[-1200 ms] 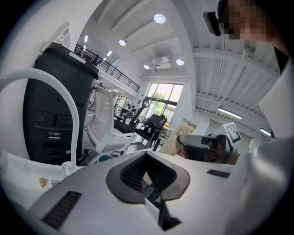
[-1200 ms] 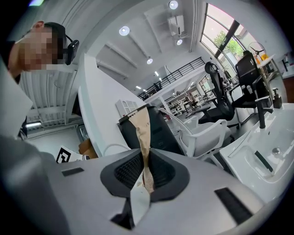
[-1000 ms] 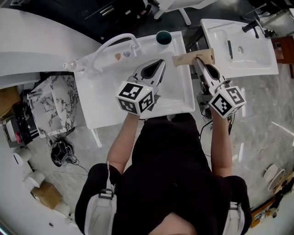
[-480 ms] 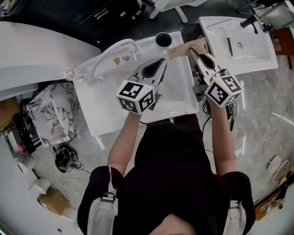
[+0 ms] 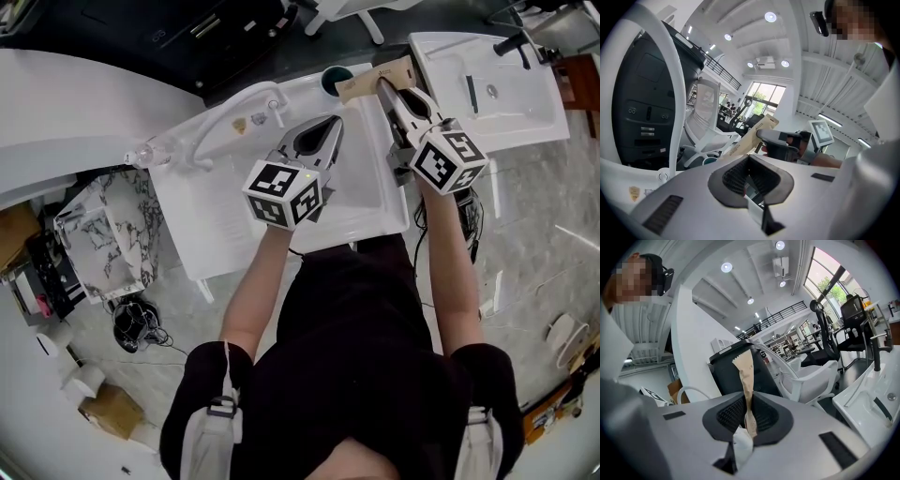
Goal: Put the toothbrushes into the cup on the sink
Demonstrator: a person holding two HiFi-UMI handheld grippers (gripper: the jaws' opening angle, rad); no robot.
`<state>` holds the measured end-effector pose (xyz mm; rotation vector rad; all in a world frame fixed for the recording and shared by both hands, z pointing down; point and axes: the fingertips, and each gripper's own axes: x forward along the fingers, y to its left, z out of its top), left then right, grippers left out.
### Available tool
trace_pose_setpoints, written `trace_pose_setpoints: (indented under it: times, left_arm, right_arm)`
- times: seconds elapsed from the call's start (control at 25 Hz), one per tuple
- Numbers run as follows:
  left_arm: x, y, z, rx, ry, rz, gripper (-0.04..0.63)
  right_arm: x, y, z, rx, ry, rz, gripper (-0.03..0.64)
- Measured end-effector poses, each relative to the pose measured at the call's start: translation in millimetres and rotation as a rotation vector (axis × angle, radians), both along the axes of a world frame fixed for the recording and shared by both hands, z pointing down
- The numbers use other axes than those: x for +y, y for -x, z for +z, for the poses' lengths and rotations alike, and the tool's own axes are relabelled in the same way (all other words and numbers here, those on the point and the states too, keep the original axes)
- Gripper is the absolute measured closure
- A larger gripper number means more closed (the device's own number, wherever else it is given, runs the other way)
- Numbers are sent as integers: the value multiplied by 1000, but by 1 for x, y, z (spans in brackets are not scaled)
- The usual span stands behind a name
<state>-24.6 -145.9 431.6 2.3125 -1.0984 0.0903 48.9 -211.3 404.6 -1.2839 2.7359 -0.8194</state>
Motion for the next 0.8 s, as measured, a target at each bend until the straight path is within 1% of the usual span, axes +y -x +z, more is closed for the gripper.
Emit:
trace_pose_setpoints:
  times: [0.4, 0.64, 0.8]
  left_arm:
    - [-10, 3, 9, -8, 10, -6, 581]
    - [-12, 4, 13, -12, 22, -9, 581]
    - [-11, 6, 14, -10, 30, -9, 581]
  right_arm:
    - [-25, 11, 22, 34, 17, -11, 565]
    - [-32, 22, 40, 60, 30, -38, 565]
    - [-35, 24, 50, 65, 46, -33, 565]
